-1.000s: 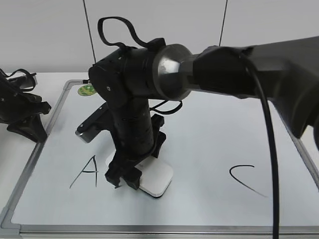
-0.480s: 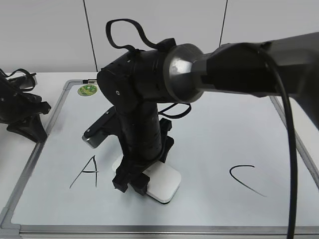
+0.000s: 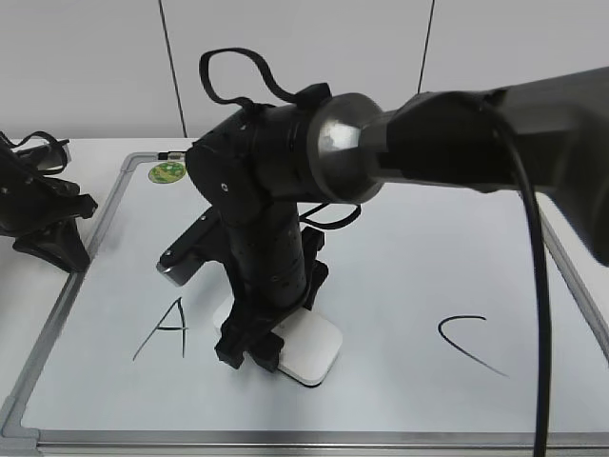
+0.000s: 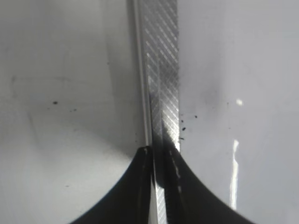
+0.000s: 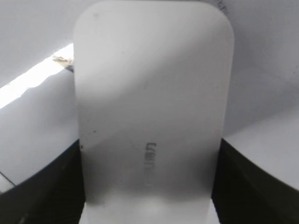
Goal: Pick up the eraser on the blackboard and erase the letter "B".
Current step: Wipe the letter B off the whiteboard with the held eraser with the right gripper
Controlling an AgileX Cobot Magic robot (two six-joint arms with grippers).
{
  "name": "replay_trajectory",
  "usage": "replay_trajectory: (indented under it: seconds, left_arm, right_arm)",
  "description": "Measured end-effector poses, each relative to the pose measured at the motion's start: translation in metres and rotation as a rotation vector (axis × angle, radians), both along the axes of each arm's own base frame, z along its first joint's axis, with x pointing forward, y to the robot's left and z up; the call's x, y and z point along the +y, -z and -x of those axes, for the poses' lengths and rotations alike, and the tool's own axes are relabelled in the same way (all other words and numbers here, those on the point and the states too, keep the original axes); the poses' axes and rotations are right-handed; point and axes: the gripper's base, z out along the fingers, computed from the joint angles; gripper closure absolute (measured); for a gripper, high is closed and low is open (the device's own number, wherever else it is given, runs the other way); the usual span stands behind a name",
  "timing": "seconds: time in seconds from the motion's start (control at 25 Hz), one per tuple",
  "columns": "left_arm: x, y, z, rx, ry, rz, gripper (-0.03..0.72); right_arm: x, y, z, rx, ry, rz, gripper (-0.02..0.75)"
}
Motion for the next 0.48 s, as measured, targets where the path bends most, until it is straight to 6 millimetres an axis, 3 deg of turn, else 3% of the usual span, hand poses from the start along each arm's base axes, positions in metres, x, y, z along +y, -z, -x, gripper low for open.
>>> replay_trajectory:
  seconds: [0.48]
  left_arm:
    - [-0.0001,0.0,0.0,0.0,-0.001,0.001,0.654]
  right_arm:
    - [0.0017,0.0058,0.0025,0.009,-0.01,0.021,0.198]
